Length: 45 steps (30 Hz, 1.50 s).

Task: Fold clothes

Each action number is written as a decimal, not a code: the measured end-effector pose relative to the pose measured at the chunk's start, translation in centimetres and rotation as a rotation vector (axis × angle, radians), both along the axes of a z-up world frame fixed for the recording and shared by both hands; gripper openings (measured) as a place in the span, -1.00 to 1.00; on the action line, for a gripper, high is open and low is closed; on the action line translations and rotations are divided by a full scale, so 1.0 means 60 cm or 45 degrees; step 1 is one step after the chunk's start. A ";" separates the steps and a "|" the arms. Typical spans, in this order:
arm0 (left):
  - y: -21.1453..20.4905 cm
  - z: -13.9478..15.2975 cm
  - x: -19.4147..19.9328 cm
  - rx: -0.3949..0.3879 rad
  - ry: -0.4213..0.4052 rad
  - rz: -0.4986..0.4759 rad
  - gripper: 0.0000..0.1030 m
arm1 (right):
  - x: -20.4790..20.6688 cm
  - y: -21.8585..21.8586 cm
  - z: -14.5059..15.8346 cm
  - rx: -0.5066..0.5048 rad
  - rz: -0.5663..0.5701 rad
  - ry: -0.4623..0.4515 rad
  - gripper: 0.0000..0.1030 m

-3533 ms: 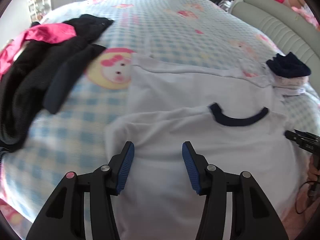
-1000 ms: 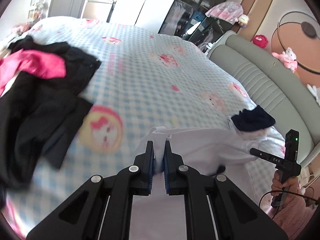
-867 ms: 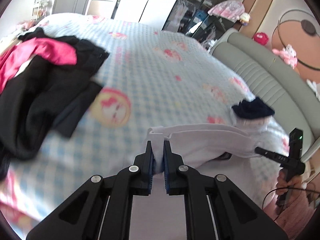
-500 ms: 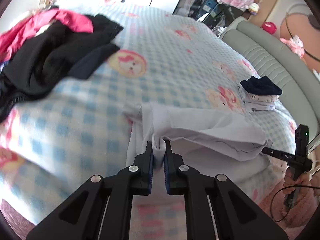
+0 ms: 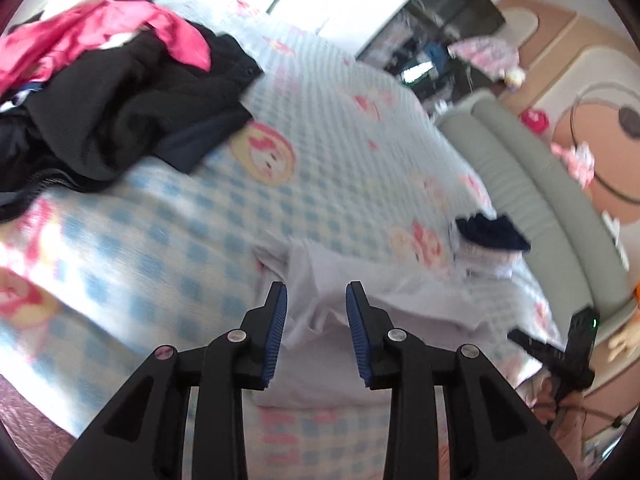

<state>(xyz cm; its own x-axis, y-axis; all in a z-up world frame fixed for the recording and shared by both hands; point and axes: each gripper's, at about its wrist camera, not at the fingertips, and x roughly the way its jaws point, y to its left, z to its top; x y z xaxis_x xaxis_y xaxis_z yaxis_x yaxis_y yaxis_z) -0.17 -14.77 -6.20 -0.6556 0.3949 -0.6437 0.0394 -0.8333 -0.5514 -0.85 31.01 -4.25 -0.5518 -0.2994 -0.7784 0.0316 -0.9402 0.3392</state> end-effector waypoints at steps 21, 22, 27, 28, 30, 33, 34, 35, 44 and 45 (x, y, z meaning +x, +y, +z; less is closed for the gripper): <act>0.011 -0.032 0.058 -0.164 -0.171 0.008 -0.25 | 0.010 0.007 -0.058 0.132 -0.040 -0.160 -0.35; 0.014 -0.028 0.056 -0.168 -0.152 0.005 -0.19 | 0.008 0.000 -0.057 0.154 -0.025 -0.146 -0.35; 0.038 -0.026 0.031 -0.205 -0.148 -0.070 -0.18 | -0.015 -0.021 -0.088 0.240 0.022 -0.207 -0.31; 0.047 -0.027 0.028 -0.270 -0.165 -0.081 -0.18 | -0.015 -0.022 -0.087 0.239 0.019 -0.199 -0.31; 0.054 -0.039 0.021 -0.340 -0.210 -0.091 -0.19 | -0.012 -0.021 -0.084 0.243 0.016 -0.188 -0.33; 0.047 -0.056 0.018 -0.309 -0.247 -0.087 -0.23 | -0.011 -0.020 -0.087 0.263 0.015 -0.200 -0.36; 0.046 -0.055 0.019 -0.308 -0.234 -0.079 -0.24 | -0.010 -0.020 -0.086 0.277 0.017 -0.205 -0.36; 0.045 -0.053 0.020 -0.306 -0.217 -0.067 -0.34 | -0.009 -0.021 -0.084 0.290 0.017 -0.206 -0.36; 0.048 -0.015 0.014 -0.381 -0.078 0.083 -0.65 | -0.009 -0.020 -0.076 0.300 0.020 -0.144 -0.63; 0.042 -0.013 0.014 -0.372 -0.077 0.100 -0.65 | -0.009 -0.022 -0.074 0.323 0.014 -0.138 -0.63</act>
<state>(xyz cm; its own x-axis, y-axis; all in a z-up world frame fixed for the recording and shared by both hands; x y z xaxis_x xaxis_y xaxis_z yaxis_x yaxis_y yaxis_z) 0.69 -12.23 -6.98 -0.6336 0.1370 -0.7615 0.1354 -0.9494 -0.2835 -1.40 29.70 -8.68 -0.4588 -0.0929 -0.8836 0.0189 -0.9953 0.0948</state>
